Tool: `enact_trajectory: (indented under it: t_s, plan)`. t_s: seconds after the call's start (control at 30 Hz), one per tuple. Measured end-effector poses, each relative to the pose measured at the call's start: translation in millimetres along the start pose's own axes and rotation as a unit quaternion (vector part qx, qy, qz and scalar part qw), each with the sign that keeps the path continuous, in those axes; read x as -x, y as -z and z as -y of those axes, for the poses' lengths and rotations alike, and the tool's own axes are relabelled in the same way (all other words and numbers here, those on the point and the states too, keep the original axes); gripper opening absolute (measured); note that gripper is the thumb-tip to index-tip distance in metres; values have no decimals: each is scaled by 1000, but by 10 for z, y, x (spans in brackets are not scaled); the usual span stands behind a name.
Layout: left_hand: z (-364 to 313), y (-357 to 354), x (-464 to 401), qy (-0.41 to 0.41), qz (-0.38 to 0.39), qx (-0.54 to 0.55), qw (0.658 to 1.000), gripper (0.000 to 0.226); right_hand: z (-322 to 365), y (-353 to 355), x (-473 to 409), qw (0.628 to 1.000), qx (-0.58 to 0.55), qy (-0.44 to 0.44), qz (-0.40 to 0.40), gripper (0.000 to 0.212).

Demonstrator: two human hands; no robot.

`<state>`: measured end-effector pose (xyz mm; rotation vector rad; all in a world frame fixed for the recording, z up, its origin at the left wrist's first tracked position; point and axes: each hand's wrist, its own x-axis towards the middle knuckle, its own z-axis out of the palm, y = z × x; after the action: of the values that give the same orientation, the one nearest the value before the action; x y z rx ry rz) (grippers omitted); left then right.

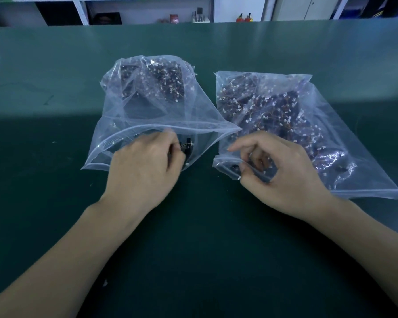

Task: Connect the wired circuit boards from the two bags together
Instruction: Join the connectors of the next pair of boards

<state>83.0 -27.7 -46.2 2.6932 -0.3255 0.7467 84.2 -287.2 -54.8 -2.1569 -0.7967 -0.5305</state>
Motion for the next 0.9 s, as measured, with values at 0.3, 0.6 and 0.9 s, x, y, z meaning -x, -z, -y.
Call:
enact_trajectory:
  t_s: [0.3, 0.6, 0.9]
  plan:
    - [188, -72, -79, 9, 78, -67, 995, 44, -12, -3, 2, 1000, -10, 3, 3, 31]
    - [134, -84, -82, 17, -10, 78, 997, 13, -5, -1, 9, 1000, -20, -7, 9, 31]
    - [21, -81, -34, -59, -63, 166, 982, 9, 20, -18, 16, 1000, -16, -20, 14, 26]
